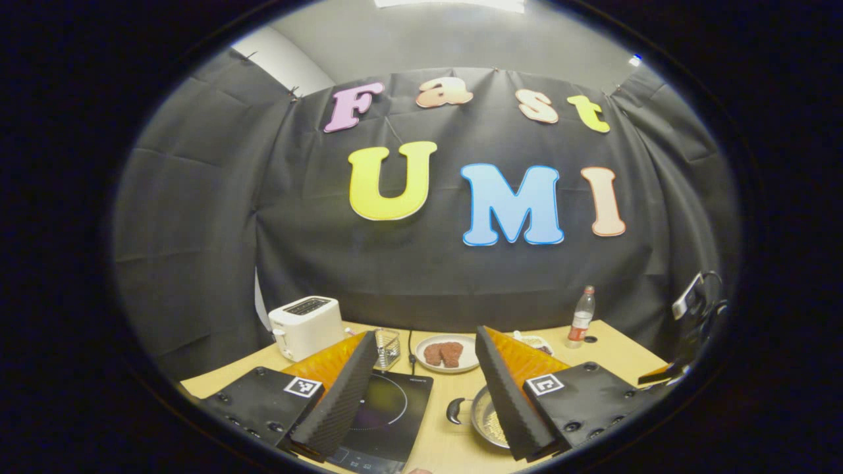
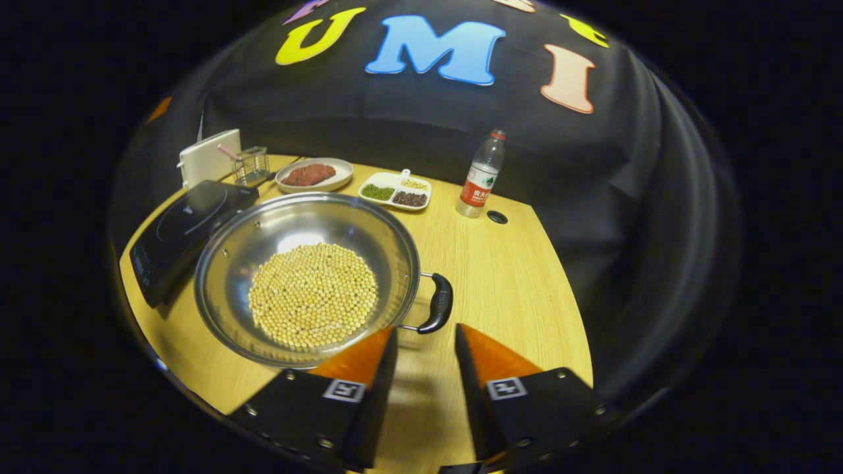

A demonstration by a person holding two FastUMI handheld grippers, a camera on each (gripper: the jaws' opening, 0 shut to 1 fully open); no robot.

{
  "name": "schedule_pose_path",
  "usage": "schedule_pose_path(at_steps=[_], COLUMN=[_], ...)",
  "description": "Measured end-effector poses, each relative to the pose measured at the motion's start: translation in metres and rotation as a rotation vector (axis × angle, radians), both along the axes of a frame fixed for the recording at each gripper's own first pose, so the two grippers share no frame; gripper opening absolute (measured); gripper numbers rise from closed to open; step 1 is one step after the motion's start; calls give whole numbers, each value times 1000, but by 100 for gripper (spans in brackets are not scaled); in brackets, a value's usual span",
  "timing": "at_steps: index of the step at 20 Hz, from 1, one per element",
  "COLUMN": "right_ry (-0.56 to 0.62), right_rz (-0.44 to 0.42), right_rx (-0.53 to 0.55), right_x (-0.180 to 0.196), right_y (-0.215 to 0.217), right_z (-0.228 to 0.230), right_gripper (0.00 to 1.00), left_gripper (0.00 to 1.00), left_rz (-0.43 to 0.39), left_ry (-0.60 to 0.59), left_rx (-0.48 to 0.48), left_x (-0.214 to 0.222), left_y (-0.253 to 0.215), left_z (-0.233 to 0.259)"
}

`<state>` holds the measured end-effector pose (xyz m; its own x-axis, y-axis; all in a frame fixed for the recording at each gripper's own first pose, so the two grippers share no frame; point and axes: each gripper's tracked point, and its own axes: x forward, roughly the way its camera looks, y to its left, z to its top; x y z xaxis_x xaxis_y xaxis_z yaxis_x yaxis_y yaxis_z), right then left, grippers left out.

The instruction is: First push the handle of the pot to place it horizontally, then grasp the pot with both hands and set it on the induction cooktop.

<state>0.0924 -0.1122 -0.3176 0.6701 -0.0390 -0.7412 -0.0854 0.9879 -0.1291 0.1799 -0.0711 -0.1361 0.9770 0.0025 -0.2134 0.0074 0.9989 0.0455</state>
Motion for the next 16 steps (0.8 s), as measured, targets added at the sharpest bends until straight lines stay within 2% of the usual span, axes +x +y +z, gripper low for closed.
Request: schedule_pose_path(at_steps=[1, 3, 7, 16], right_ry=[-19, -61, -106, -82], right_rz=[-20, -58, -93, -128], right_rx=[30, 85, 130, 163], right_x=[3, 8, 17, 38], right_y=[1, 1, 1, 5], right_z=[8, 19, 28, 13], right_gripper=[83, 98, 98, 98], left_gripper=[97, 94, 94, 97], left_rz=[-12, -34, -72, -150], left_ry=[4, 24, 86, 278], left_rx=[2, 13, 18, 5], left_x=[5, 11, 23, 46], left_y=[-3, -8, -16, -31], left_z=[-4, -19, -53, -140])
